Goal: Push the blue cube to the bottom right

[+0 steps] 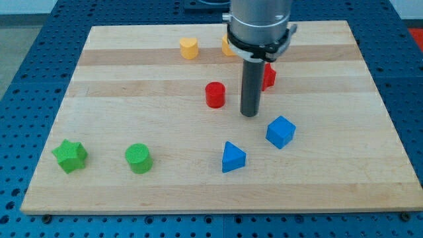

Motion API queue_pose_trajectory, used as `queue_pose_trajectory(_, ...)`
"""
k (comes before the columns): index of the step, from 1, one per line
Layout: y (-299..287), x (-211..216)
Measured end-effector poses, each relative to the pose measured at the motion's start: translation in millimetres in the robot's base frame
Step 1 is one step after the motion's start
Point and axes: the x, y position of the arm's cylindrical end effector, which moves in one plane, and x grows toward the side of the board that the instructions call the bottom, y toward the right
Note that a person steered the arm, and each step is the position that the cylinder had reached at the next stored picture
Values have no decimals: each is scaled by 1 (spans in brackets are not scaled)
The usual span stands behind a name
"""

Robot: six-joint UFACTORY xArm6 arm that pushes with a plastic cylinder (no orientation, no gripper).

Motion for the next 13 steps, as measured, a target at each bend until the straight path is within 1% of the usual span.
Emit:
queue_pose_trajectory(2,4,34)
queue_pose_trajectory(3,5,39)
queue_pose_trajectory(4,14,25)
queue_pose_trajectory(5,23,30)
queue_pose_trajectory(6,35,51)
queue_pose_trajectory(7,44,81)
queue_pose_trajectory(8,49,94)
queue_pose_trajectory(10,52,94)
queue_pose_trajectory(12,75,99)
queue_pose_trajectory(13,75,99)
